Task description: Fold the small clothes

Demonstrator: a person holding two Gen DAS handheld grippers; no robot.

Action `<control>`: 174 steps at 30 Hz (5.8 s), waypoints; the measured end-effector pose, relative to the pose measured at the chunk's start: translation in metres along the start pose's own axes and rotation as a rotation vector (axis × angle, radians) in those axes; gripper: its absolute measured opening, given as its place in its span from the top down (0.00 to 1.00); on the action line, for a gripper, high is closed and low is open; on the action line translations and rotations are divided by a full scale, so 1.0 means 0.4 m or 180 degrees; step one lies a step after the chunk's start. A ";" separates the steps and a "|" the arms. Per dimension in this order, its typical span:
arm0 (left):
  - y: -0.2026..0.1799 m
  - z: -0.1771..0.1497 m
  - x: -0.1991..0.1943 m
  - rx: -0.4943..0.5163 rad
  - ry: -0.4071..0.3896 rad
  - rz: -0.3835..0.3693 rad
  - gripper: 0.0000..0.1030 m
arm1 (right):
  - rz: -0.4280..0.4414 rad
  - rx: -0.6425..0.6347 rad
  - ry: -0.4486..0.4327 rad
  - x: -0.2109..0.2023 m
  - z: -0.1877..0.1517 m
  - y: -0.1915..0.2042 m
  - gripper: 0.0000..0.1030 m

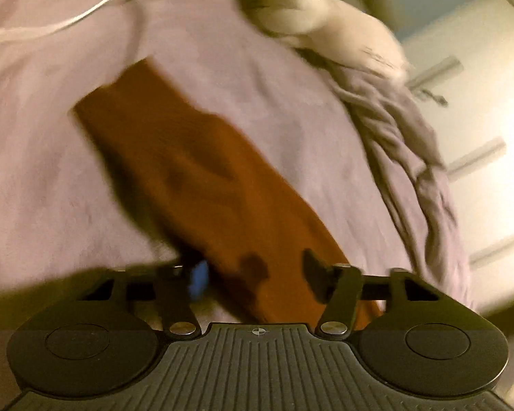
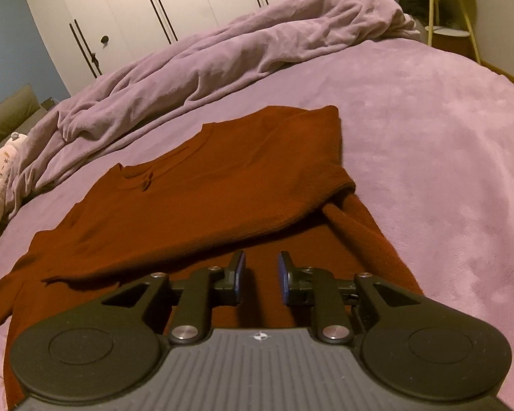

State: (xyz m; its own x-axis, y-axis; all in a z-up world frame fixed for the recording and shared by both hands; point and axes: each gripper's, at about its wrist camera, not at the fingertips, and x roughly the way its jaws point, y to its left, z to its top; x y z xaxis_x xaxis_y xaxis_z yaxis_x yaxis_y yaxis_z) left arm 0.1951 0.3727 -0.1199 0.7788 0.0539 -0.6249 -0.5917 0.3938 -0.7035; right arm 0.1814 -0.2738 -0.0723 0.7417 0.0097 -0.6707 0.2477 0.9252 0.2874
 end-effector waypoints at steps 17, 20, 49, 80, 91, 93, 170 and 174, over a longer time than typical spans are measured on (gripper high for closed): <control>-0.329 -0.128 -0.039 0.1850 -0.0276 -0.0556 0.91 | 0.0090 0.0004 -0.0091 -0.023 -0.016 0.007 0.77; -0.485 -0.314 -0.064 0.2563 -0.0116 -0.1072 0.91 | 0.0155 0.0066 -0.0102 -0.028 -0.018 0.000 0.77; -0.387 -0.581 0.000 0.3213 0.0491 -0.0313 0.38 | 0.1010 0.0678 0.0601 0.202 0.095 0.086 0.64; -0.481 -0.631 0.036 0.3650 0.0312 -0.0172 0.33 | 0.0720 0.0587 0.0101 0.163 0.152 -0.113 0.73; -0.484 -0.631 0.010 0.3631 0.0415 -0.0264 0.33 | -0.0046 -0.0530 -0.0532 0.094 0.180 -0.026 0.92; -0.485 -0.626 -0.001 0.3602 0.0448 -0.0282 0.31 | -0.0076 -0.0561 -0.0441 0.108 0.179 -0.036 0.92; -0.182 -0.623 -0.260 0.4030 0.0965 0.0220 0.07 | 0.0105 -0.0711 0.0602 -0.294 -0.190 -0.131 0.73; -0.119 -0.596 -0.283 0.3537 0.1250 0.0184 0.12 | 0.0158 -0.0547 0.0801 -0.317 -0.250 -0.157 0.73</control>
State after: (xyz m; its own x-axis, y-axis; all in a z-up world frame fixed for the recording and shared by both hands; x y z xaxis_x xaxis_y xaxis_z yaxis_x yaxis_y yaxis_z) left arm 0.0853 0.1293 -0.0964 0.5247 -0.1118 -0.8439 0.0333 0.9933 -0.1108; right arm 0.0095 -0.2951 -0.0737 0.5672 0.1304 -0.8132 0.0899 0.9717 0.2185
